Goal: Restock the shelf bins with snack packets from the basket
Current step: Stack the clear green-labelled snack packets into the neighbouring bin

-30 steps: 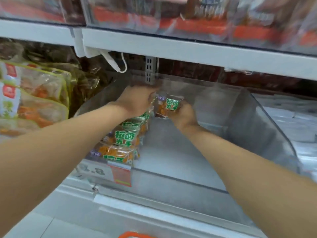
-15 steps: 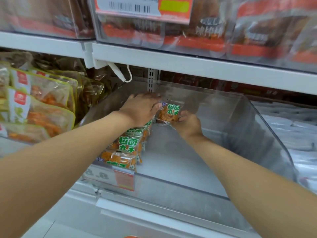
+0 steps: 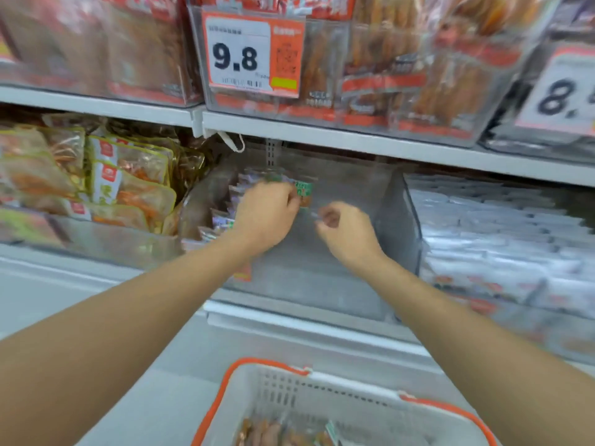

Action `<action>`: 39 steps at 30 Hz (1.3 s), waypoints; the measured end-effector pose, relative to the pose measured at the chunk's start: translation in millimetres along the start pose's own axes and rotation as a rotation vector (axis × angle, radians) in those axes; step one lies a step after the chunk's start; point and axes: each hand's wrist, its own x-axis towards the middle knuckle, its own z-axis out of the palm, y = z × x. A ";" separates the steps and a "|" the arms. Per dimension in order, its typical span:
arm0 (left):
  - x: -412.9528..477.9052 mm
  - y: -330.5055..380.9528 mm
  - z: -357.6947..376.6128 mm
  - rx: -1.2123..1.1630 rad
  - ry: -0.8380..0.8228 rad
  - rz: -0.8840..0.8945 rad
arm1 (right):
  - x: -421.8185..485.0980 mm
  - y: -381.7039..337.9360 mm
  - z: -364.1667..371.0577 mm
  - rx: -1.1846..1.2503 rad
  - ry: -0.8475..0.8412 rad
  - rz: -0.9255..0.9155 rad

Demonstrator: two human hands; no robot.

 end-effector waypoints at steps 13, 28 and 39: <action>-209.9 64.1 36.3 -0.651 -0.829 -0.759 | -206.7 89.6 2.0 -0.289 -0.333 0.004; -246.6 60.0 82.4 -0.514 -1.193 -0.782 | -385.8 239.7 145.5 -0.528 -1.177 0.244; -233.7 69.8 71.1 -0.593 -1.091 -0.772 | -386.4 233.5 142.9 -0.742 -1.081 -0.039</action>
